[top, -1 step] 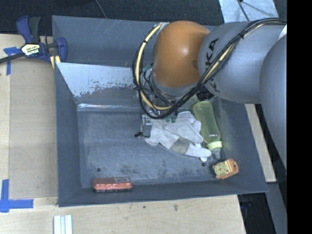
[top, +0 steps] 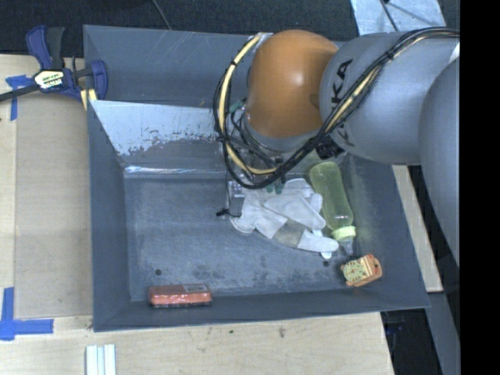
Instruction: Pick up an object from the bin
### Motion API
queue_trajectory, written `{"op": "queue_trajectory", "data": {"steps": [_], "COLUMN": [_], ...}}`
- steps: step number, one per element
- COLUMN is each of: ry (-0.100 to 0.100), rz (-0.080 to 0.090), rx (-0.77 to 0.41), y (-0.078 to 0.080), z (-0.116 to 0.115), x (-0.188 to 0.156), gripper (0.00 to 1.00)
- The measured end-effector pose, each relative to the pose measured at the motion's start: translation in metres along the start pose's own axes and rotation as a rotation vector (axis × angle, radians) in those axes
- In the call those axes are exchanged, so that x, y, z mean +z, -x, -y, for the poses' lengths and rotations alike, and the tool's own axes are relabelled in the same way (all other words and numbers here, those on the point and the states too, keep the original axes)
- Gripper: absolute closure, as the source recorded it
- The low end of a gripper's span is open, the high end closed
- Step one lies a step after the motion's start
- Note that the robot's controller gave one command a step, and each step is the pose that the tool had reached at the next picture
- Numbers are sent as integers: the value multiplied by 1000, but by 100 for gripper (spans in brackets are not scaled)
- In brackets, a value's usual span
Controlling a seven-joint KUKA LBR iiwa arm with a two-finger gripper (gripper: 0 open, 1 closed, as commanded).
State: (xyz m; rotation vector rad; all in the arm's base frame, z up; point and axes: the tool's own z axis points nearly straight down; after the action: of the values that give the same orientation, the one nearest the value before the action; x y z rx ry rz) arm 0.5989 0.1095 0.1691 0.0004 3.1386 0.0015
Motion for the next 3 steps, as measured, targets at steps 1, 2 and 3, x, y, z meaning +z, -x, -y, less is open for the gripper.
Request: {"op": "queue_trajectory", "data": {"steps": [1,2,3], "ry": [0,0,0], "rz": [-1,1,1], "rx": [43,89,128], "y": [9,-5,7], "z": [29,60,74], "x": [12,39,46], "gripper": [0,0,0]}}
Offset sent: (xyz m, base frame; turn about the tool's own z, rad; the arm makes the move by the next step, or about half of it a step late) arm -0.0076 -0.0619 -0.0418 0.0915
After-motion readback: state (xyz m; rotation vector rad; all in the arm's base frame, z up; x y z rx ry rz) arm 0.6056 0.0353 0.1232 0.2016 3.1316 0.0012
